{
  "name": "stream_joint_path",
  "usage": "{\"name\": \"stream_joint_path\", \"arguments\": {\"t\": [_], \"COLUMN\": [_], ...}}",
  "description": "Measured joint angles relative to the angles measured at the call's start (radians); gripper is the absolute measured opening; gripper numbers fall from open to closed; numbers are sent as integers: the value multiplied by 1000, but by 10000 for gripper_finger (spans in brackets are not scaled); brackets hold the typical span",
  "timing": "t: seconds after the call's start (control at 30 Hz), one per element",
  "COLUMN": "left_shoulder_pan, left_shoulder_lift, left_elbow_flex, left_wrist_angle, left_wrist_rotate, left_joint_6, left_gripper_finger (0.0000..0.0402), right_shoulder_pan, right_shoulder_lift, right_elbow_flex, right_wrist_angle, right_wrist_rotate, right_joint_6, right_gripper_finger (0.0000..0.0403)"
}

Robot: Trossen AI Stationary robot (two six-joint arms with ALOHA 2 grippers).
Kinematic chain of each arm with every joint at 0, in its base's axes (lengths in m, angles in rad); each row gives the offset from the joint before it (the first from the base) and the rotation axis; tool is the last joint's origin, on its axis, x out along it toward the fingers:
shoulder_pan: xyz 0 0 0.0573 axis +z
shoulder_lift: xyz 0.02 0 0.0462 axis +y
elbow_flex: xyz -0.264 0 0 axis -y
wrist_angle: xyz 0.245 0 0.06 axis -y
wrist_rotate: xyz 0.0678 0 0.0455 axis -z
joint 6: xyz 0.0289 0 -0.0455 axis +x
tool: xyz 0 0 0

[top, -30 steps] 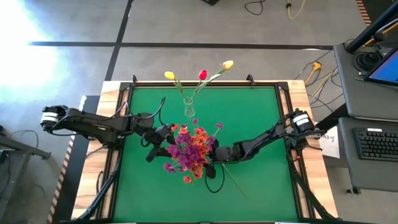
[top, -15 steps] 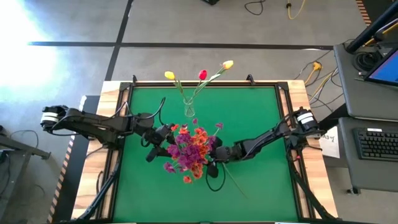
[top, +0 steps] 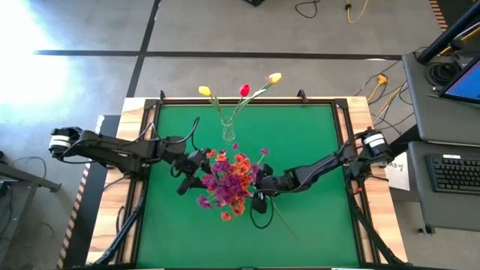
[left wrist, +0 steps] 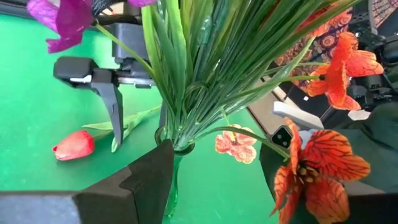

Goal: Sort flowers into vase by color
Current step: Put the violet flowers into the green vase, then put the red tulip into the transparent vase

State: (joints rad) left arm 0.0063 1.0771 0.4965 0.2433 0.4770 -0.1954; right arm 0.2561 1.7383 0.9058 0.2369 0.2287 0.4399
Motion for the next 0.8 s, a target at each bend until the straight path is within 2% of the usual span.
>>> {"name": "stream_joint_path", "arguments": {"t": [0.3, 0.57, 0.7, 0.8], "left_shoulder_pan": [0, 0, 1, 1], "left_shoulder_lift": [0, -3, -9, -8], "left_elbow_flex": [0, 2, 52, 93], "left_wrist_angle": [-29, -58, -187, -319], "left_wrist_rotate": [-25, -24, -24, -24], "left_joint_6": [-8, -27, -25, -16], "left_gripper_finger": [228, 228, 228, 227], "right_shoulder_pan": [9, 8, 8, 8], "right_shoulder_lift": [-33, -122, -182, -217], "right_elbow_flex": [0, 2, 3, 3], "right_wrist_angle": [-85, -487, -576, -579], "right_wrist_rotate": [-2, -27, -27, -27], "right_joint_6": [20, 99, 141, 174], "right_gripper_finger": [217, 217, 217, 217]}}
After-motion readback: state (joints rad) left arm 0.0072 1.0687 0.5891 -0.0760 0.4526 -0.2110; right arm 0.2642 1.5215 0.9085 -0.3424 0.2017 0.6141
